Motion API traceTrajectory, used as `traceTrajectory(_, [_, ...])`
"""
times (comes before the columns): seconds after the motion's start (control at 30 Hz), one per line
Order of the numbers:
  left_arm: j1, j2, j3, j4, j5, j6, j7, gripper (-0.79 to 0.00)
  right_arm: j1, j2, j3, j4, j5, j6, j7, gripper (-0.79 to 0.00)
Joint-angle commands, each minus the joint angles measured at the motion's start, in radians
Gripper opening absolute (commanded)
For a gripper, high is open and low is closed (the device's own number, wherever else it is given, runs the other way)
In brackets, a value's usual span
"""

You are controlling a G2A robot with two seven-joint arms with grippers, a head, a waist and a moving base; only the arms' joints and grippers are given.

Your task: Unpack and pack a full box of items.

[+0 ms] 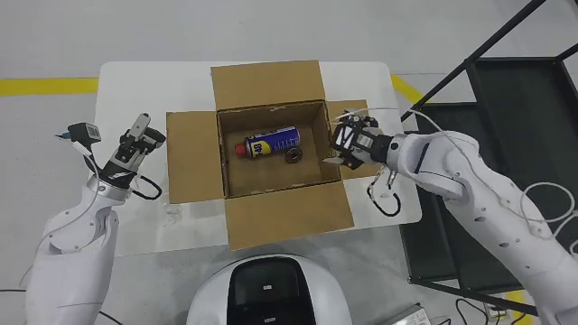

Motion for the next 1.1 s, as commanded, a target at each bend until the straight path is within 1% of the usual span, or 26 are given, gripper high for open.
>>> traceTrajectory(0.0, [0.0, 0.0, 0.0, 0.0, 0.0, 0.0, 0.0, 0.0, 0.088, -0.026, -0.103, 0.04, -0.007, -0.04, 0.011, 0.0])
traceTrajectory(0.17, [0.0, 0.0, 0.0, 0.0, 0.0, 0.0, 0.0, 0.0, 0.265, -0.099, -0.286, 0.159, 0.03, -0.107, 0.021, 0.0])
traceTrajectory(0.27, [0.0, 0.0, 0.0, 0.0, 0.0, 0.0, 0.0, 0.0, 0.352, -0.143, -0.365, 0.242, 0.077, -0.152, -0.012, 0.0])
traceTrajectory(0.83, [0.0, 0.0, 0.0, 0.0, 0.0, 0.0, 0.0, 0.0, 0.352, -0.143, -0.365, 0.242, 0.077, -0.152, -0.012, 0.0])
traceTrajectory(0.87, [0.0, 0.0, 0.0, 0.0, 0.0, 0.0, 0.0, 0.0, 0.357, -0.146, -0.37, 0.234, 0.072, -0.171, -0.03, 0.0])
traceTrajectory(0.93, [0.0, 0.0, 0.0, 0.0, 0.0, 0.0, 0.0, 0.0, 0.398, -0.16, -0.393, 0.263, 0.04, -0.241, -0.049, 0.0])
traceTrajectory(0.97, [0.0, 0.0, 0.0, 0.0, 0.0, 0.0, 0.0, 0.0, 0.426, -0.171, -0.413, 0.297, 0.022, -0.273, -0.046, 0.0])
traceTrajectory(1.07, [0.0, 0.0, 0.0, 0.0, 0.0, 0.0, 0.0, 0.0, 0.515, -0.215, -0.478, 0.409, 0.012, -0.308, -0.05, 0.0])
